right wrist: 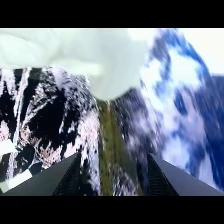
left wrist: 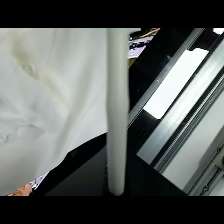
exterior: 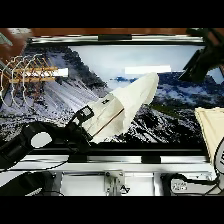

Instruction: Fold the shirts.

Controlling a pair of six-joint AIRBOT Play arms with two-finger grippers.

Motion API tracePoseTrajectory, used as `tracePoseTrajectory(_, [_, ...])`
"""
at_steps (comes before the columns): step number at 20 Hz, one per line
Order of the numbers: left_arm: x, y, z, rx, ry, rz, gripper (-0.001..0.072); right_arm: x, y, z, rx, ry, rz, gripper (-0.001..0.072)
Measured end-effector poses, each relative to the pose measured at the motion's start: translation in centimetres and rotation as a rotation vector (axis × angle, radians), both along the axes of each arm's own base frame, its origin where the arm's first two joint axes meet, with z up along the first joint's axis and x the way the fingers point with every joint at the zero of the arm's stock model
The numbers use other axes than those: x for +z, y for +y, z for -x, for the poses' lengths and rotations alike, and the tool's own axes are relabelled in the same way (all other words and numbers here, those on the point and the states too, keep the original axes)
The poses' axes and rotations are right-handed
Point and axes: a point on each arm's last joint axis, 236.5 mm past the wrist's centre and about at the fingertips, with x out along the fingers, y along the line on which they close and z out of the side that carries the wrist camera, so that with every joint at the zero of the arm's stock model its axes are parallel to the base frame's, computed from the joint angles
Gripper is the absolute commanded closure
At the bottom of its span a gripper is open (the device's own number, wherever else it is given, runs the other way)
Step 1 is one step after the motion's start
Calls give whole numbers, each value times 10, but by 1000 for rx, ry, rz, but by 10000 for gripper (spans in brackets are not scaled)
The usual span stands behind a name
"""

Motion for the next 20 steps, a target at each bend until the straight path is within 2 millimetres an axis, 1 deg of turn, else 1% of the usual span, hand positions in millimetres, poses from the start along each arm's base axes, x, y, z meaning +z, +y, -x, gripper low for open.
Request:
tracePoseTrajectory(2, [-2,3,1,-12,-2,-18,651,-10,21,-1,119,4,10,166])
tracePoseTrajectory(5, [-3,5,2,-20,-4,-31,652,-28,44,-1,234,29,27,166])
tracePoseTrajectory(7, [-4,6,2,-24,-5,-35,652,-37,62,1,296,46,29,166])
tracePoseTrajectory(11, [-5,8,2,-29,-9,-44,652,-52,91,6,390,77,44,166])
tracePoseTrajectory(13, [-4,7,1,-29,-14,-41,652,-61,97,9,411,102,63,166])
tracePoseTrajectory(16, [-3,6,0,-33,-21,-39,652,-76,100,6,421,133,78,169])
tracePoseTrajectory(17, [-2,6,-1,-35,-26,-36,652,-81,101,5,423,146,79,200])
tracePoseTrajectory(18, [-2,6,-1,-37,-28,-37,652,-87,102,4,425,158,80,214])
tracePoseTrajectory(19, [-1,6,-1,-39,-29,-37,651,-91,103,3,426,169,81,358])
tracePoseTrajectory(20, [-1,6,-1,-42,-30,-39,650,-97,103,2,429,180,87,581])
